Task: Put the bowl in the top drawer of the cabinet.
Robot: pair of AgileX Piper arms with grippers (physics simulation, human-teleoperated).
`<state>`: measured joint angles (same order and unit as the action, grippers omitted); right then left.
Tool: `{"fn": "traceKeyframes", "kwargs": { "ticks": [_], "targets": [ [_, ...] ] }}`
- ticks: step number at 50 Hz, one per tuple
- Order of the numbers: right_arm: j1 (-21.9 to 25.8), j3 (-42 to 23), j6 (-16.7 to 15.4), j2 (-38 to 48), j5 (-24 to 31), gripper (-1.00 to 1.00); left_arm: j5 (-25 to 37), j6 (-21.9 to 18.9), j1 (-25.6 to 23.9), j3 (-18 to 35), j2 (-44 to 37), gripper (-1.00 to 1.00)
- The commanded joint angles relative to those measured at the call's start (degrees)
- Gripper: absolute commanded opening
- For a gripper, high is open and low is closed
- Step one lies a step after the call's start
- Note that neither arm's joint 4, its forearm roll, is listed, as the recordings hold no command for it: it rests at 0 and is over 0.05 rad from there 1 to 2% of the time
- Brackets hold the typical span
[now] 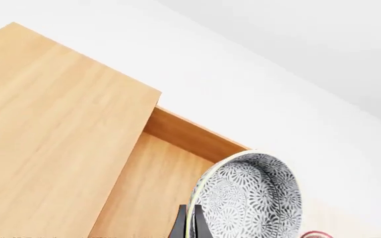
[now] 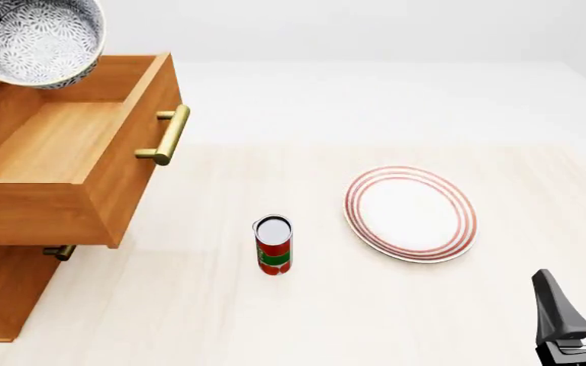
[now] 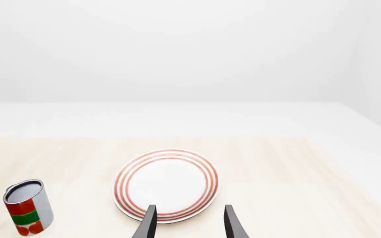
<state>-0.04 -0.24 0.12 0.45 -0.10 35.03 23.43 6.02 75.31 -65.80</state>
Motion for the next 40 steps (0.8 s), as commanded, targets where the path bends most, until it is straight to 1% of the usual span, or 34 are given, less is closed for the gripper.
{"fn": "traceKeyframes", "kwargs": {
  "ticks": [1,15,24,40],
  "targets": [
    [-0.01,0.00,0.00,0.00,0.00,1.00,-0.25,-0.68,0.00,-1.20,0.49,-1.00],
    [-0.01,0.00,0.00,0.00,0.00,1.00,-0.82,-1.09,0.11,-1.86,-0.62,-1.00],
    [0.00,0.00,0.01,0.01,0.00,1.00,-1.17,-0.87,1.00,-2.68,-1.44,-1.00],
    [0.00,0.00,0.00,0.00,0.00,1.00,-0.19,-1.59,1.76,-2.46,-1.81,-1.00]
  ]
}}
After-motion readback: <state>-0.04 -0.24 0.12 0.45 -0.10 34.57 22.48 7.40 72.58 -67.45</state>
